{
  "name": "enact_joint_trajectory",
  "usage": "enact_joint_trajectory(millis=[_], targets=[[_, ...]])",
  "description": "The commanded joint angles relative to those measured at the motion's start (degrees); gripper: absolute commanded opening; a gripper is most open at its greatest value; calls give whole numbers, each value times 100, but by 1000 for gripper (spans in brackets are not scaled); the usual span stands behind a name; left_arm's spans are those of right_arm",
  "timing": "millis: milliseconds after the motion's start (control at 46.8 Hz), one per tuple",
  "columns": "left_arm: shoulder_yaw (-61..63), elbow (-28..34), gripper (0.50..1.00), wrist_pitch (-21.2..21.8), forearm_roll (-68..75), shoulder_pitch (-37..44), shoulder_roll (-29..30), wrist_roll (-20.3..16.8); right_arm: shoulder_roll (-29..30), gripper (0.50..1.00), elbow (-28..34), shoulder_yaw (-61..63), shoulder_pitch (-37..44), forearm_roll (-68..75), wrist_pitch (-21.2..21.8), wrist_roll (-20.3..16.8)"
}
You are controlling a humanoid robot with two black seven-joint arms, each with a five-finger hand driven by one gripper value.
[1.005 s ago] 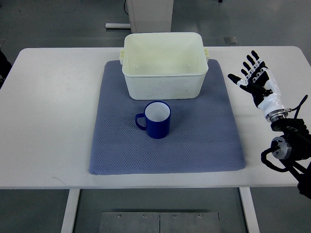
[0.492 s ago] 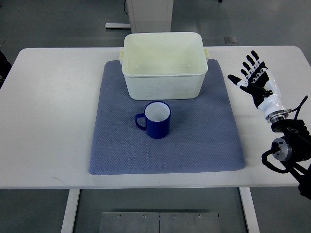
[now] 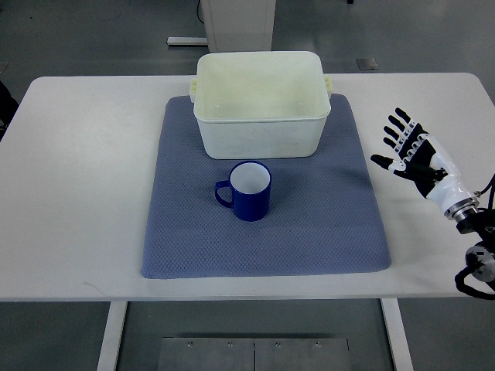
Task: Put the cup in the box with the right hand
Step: 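Move the open right hand toward the blue mug's side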
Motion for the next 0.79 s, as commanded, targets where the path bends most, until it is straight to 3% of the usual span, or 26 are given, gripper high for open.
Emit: enact_joint_trajectory(millis=[0,321,769], targets=[[-3,1,1000,0,-2,0,0,0,-176,1000,4,-27,-55,1,167,-1],[-3,-8,1000,0,-2,0,0,0,-713,1000,232,-176,-415,-52,1011,-1],[-3,1,1000,0,-2,0,0,0,-599,1000,795,-625,-433,-290,1047,-1]])
